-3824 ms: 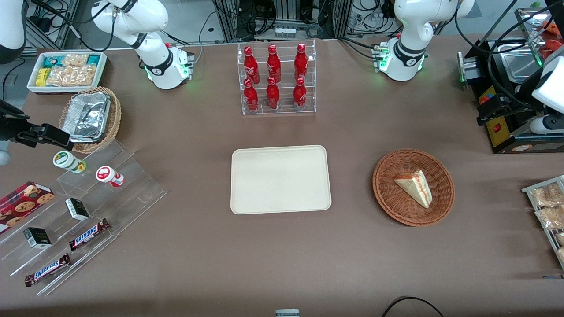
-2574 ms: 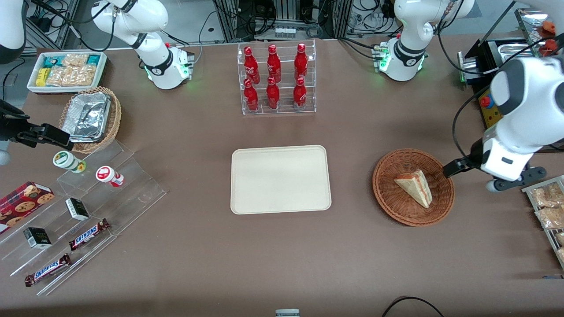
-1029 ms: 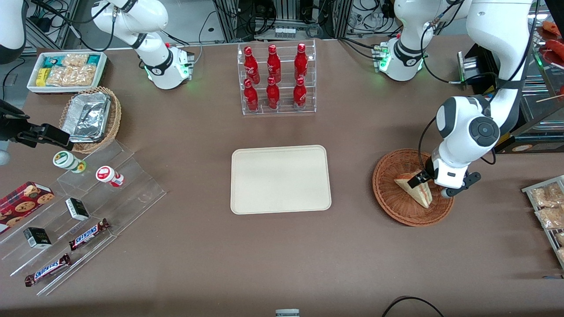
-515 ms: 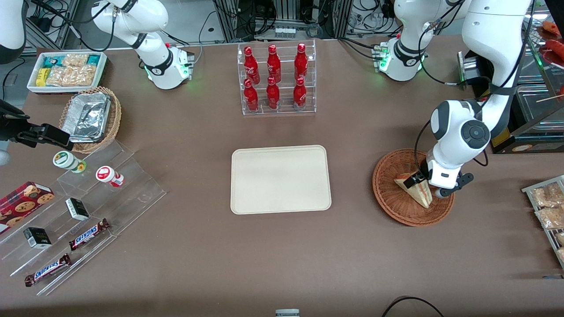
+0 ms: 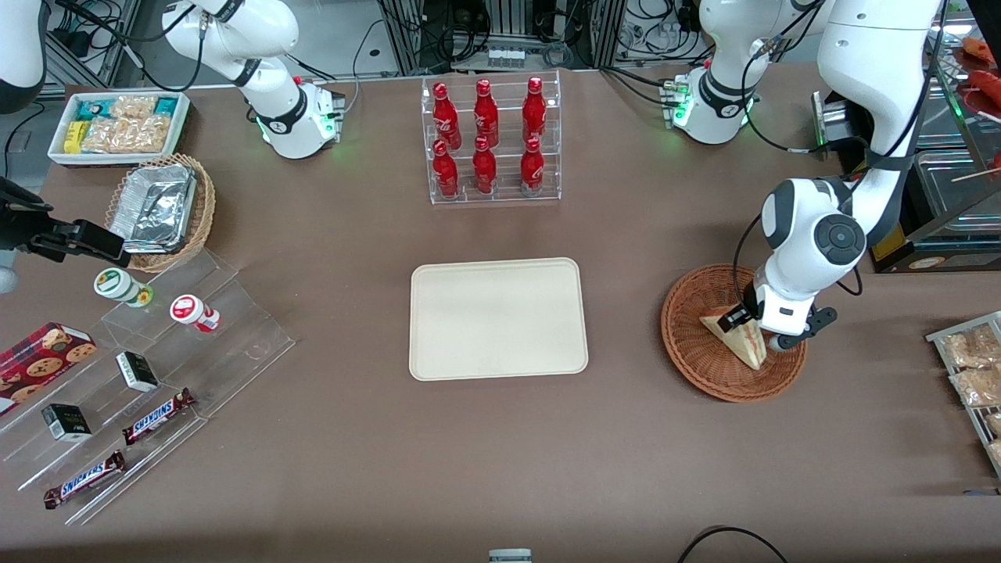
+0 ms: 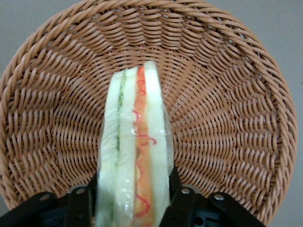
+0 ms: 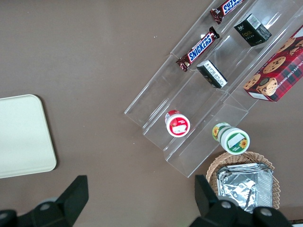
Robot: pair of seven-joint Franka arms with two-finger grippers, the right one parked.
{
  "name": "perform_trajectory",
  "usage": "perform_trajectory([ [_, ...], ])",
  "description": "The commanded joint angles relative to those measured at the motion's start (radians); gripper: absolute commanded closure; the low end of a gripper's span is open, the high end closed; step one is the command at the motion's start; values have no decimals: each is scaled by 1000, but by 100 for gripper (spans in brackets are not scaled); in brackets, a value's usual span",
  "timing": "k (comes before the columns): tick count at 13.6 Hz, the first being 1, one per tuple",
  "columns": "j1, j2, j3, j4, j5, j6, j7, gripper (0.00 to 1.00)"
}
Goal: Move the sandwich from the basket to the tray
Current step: 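Lift the sandwich and carry it toward the cream tray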
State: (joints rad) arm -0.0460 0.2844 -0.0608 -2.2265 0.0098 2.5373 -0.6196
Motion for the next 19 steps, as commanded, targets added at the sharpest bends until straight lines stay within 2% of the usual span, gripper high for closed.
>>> perform_trajectory([
  [1,-8,-27,1,14,6,-18,-17,100],
  [3,-15,-42,1,77,15,-131,-14,100],
  [5,-29,-77,1,135,54,-262,-15,100],
  [7,-73,-109,-1,224,58,-406,-15,100],
  [10,-158,-82,-1,396,58,-583,-22,100],
  [14,-300,-39,-2,485,55,-598,-23,100],
  [19,-445,88,-2,603,44,-597,-44,100],
])
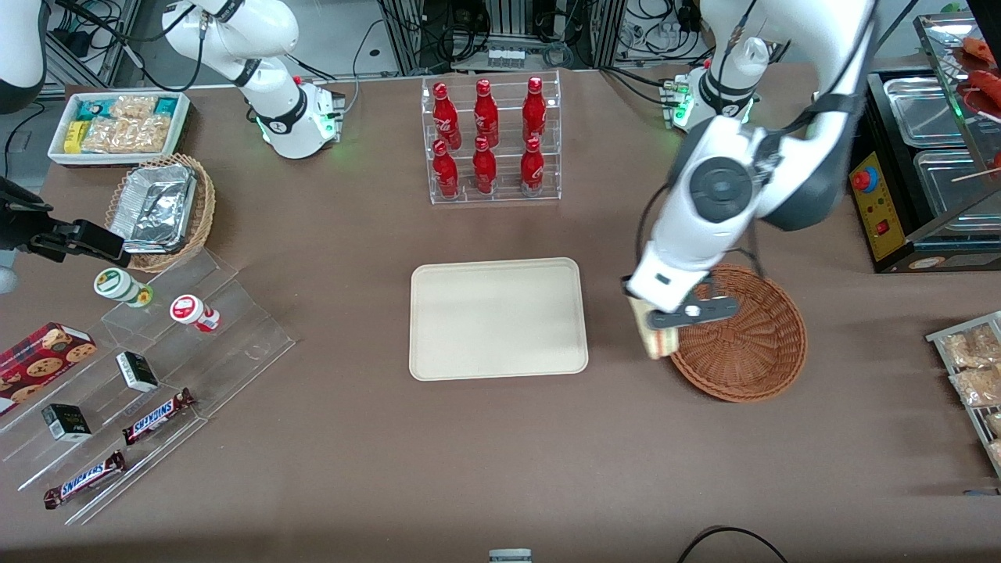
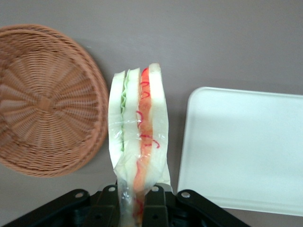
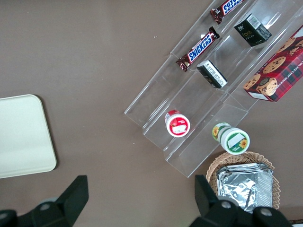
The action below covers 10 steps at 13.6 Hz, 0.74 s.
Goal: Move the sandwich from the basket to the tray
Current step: 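Lift the sandwich and carry it toward the cream tray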
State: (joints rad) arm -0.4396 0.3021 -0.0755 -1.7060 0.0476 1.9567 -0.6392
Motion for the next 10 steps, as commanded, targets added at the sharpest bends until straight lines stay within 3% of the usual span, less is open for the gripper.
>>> perform_trajectory([
  [1,-79,96,13,106,6,-12,-40,100],
  [10,-301,333,13,236,8,148,-208,100],
])
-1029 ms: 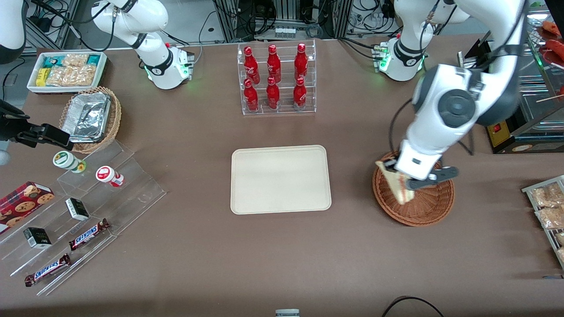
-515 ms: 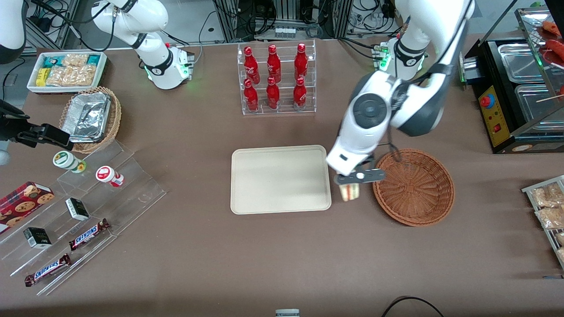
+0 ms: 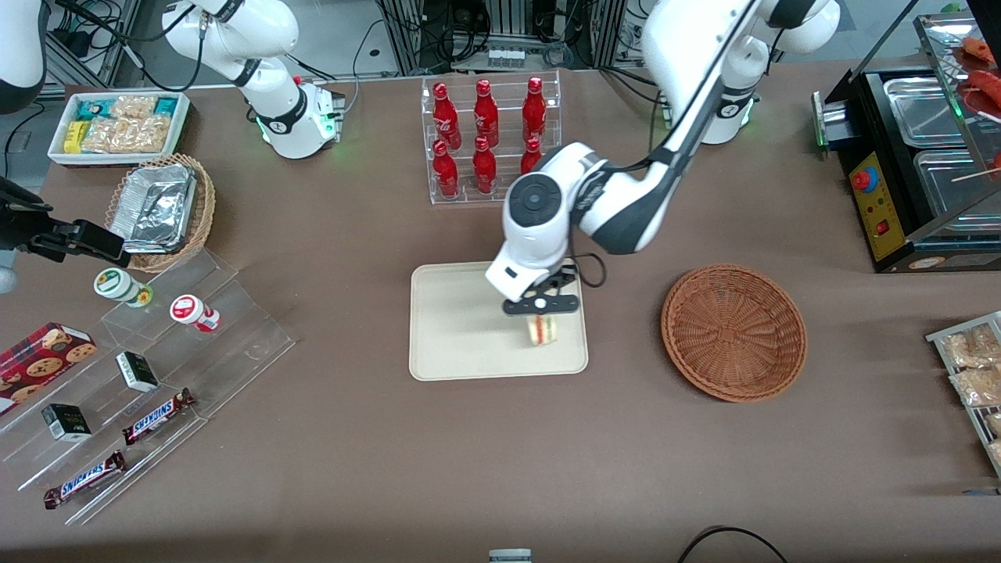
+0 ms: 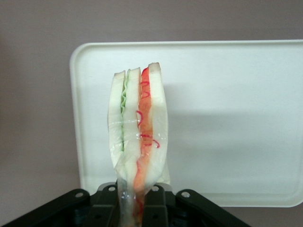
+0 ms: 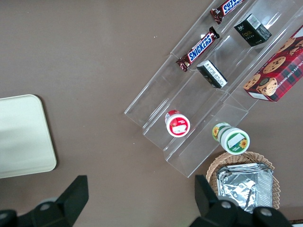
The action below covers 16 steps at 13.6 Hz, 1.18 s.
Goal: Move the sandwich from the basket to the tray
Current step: 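Lower the sandwich onto the tray and open the left gripper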
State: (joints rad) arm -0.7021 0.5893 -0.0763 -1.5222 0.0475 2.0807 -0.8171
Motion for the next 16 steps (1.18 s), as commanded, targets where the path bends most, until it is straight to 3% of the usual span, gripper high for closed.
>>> perform_trajectory([
  [1,-57,59,13,54,9,39,-43,100],
  [15,-119,178,12,47,25,154,-39,100],
  [16,-119,178,12,47,26,159,-37,80],
])
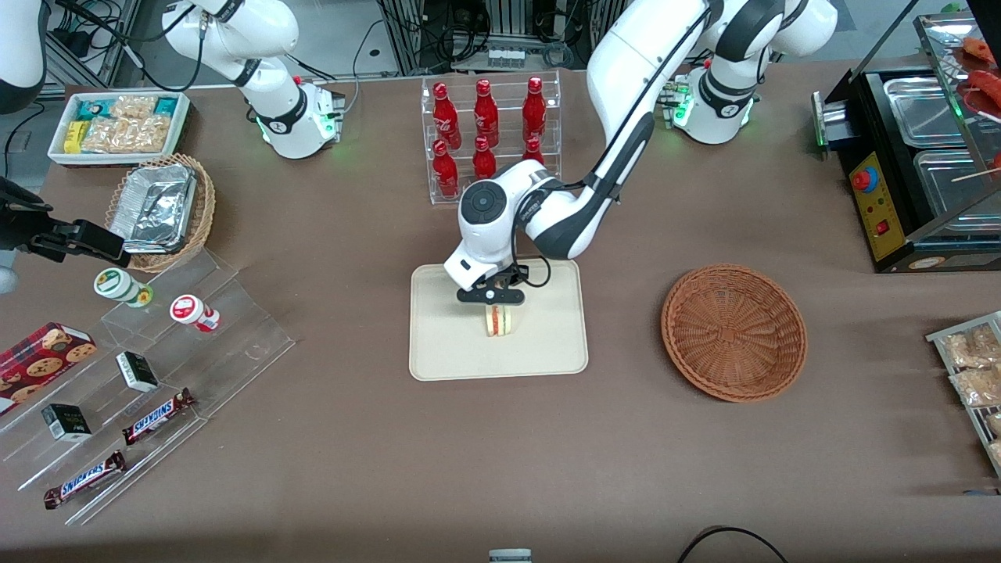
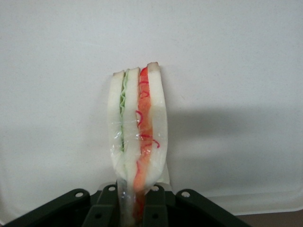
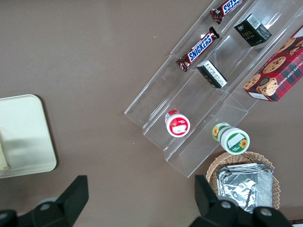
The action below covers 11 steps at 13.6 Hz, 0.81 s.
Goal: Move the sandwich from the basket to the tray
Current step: 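Lower the sandwich onto the tray and open the left gripper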
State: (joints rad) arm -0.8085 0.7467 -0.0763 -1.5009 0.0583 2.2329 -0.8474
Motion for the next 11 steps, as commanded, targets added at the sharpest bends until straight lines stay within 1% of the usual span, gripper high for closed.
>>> perform_trajectory([
  [1,-14,20,12,25,15,7,-7,38],
  [2,-12,19,12,25,17,7,-6,0],
  [6,-5,-9,18,33,14,1,-12,0],
  [8,2,-50,21,33,11,-10,-18,0],
  [11,40,-128,21,33,3,-65,-19,0],
])
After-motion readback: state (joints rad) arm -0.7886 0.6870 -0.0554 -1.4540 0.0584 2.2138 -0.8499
